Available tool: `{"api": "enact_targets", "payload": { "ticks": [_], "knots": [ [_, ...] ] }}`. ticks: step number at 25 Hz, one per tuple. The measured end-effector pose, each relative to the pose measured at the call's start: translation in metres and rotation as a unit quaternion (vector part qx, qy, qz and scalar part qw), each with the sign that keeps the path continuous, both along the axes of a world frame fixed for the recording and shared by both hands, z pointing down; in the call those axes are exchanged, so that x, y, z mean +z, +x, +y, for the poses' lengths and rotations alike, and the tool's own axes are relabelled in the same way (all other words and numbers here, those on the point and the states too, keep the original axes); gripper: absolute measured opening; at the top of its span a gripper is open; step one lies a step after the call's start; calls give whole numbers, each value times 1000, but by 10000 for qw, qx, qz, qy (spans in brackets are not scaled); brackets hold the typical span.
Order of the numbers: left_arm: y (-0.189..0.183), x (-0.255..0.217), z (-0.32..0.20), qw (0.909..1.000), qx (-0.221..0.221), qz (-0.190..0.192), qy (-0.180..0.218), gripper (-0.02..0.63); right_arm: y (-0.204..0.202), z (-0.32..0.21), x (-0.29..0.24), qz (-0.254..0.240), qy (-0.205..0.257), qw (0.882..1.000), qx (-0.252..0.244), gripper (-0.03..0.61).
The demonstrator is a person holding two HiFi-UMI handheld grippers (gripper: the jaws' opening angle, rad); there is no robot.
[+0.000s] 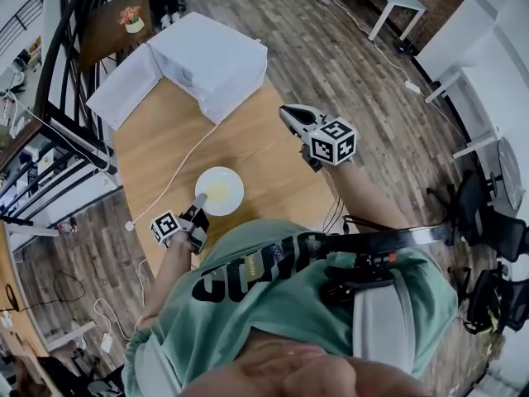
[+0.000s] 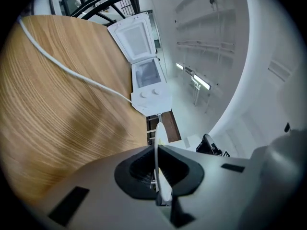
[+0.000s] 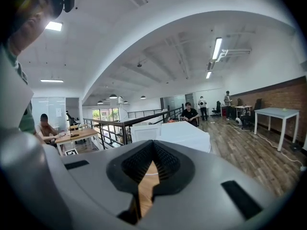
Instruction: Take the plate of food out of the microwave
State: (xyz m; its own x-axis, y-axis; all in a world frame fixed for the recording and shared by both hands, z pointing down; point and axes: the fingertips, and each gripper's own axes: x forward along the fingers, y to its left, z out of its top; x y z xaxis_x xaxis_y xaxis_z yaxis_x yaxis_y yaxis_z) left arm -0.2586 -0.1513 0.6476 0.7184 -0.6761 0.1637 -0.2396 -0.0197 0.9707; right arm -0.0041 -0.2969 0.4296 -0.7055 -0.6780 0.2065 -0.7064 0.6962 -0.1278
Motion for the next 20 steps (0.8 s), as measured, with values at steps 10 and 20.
{"api": "enact_targets", "payload": {
  "ticks": [10,20],
  "knots": [
    [75,51,-41,9979,-378,-410,-316,15,70,-43,41,-258,-128,9991,-307,6],
    [109,94,-102,9939,26,-1023,-416,15,148,-41,63,-315,-281,9984,374,6]
  ]
}}
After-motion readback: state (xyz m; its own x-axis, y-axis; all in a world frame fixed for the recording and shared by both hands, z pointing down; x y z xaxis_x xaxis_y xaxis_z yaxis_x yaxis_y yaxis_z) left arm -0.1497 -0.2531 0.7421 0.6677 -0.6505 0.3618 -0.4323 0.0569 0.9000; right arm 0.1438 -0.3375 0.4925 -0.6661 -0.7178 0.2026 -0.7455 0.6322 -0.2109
